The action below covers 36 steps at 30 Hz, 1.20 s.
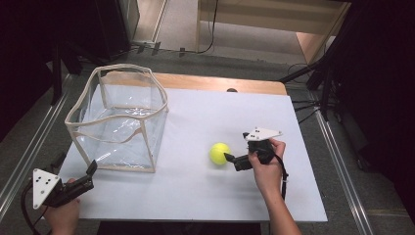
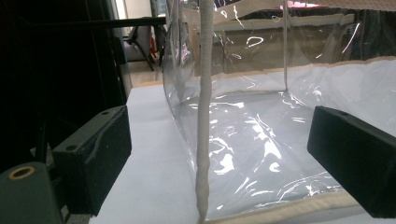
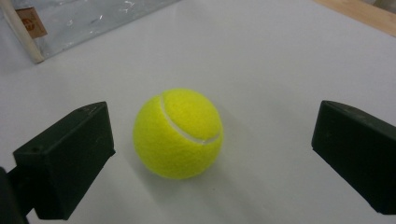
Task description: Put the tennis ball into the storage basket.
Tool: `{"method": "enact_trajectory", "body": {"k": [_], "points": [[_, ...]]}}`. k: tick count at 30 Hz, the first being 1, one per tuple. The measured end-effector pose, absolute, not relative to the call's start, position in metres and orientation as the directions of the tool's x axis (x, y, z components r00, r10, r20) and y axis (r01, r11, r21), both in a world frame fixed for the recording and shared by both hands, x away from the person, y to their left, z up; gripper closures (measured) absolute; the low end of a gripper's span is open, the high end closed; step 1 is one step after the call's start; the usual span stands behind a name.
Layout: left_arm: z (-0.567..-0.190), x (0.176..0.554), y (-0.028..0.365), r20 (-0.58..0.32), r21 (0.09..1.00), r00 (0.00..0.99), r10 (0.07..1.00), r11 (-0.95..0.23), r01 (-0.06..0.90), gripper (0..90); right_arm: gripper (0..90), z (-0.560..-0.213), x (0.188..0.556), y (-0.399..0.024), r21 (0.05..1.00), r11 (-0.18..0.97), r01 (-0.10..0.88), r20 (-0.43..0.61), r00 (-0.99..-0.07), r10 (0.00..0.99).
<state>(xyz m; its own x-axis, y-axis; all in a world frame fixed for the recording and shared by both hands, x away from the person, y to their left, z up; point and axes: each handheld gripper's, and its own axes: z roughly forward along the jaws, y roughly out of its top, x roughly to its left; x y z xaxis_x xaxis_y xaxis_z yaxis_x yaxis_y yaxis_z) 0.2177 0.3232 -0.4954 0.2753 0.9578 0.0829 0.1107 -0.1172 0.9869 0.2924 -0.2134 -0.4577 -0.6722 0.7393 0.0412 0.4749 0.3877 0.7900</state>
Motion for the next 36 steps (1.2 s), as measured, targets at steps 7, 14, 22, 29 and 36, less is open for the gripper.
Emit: {"method": "enact_trajectory", "body": {"k": [7,14,22,29,36], "points": [[-0.495,0.218,0.323,0.083,0.987,0.276,0.958,-0.117,0.11,6.8,0.0,-0.462,0.3,-0.197,0.743,0.441,0.504,0.047,-0.696,0.717],[-0.495,0.218,0.323,0.081,0.987,0.276,0.958,-0.115,0.112,6.8,0.0,-0.469,0.309,-0.183,0.688,0.495,0.531,0.063,-0.723,0.688],[-0.495,0.218,0.324,0.074,0.988,0.279,0.957,-0.108,0.111,6.8,0.0,-0.474,0.314,-0.169,0.623,0.556,0.551,0.048,-0.736,0.675],[-0.495,0.218,0.324,0.078,0.987,0.277,0.958,-0.114,0.113,6.8,0.0,-0.48,0.322,-0.162,0.568,0.581,0.583,0.056,-0.731,0.68],[-0.495,0.218,0.323,0.081,0.987,0.275,0.958,-0.116,0.114,6.8,0.0,-0.487,0.331,-0.157,0.525,0.599,0.604,0.063,-0.73,0.681]]}}
